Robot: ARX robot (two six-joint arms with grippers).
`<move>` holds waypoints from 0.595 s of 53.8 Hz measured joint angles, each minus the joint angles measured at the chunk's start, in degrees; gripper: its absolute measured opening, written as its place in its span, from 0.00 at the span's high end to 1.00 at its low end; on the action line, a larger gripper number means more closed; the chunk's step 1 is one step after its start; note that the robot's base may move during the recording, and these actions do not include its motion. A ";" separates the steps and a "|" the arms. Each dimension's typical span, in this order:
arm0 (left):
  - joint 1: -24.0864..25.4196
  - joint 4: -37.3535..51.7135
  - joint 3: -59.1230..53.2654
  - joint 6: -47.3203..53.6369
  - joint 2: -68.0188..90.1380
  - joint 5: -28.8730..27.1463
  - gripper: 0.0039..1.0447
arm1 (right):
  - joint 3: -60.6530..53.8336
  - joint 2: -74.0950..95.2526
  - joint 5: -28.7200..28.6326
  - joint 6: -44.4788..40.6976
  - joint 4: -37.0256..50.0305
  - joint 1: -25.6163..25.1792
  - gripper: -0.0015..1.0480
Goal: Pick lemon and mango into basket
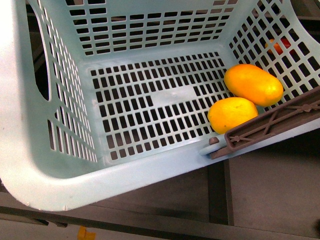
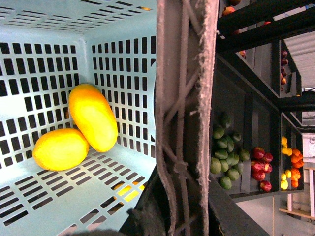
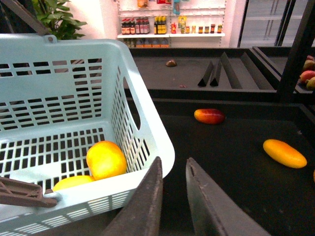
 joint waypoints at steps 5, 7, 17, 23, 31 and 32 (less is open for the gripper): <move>0.00 0.00 0.00 -0.04 0.00 0.02 0.94 | 0.00 -0.02 0.00 0.02 0.00 0.00 0.64; 0.00 0.00 0.00 -0.02 0.00 0.02 0.94 | 0.00 -0.02 0.00 0.00 0.00 0.00 0.58; 0.00 0.00 0.00 -0.02 0.00 0.00 0.94 | 0.00 -0.02 0.00 0.00 0.00 0.00 0.27; -0.44 2.19 -0.81 -0.66 -0.07 -3.21 0.94 | 0.00 -0.02 0.00 0.00 0.00 0.00 0.11; 1.09 31.78 -14.08 -12.15 -1.36 -35.78 0.94 | 0.00 -0.09 -0.02 0.02 0.00 0.00 0.08; 1.62 32.11 -14.14 -12.44 -1.36 -36.48 0.94 | 0.00 -0.09 0.07 0.00 0.00 0.00 0.08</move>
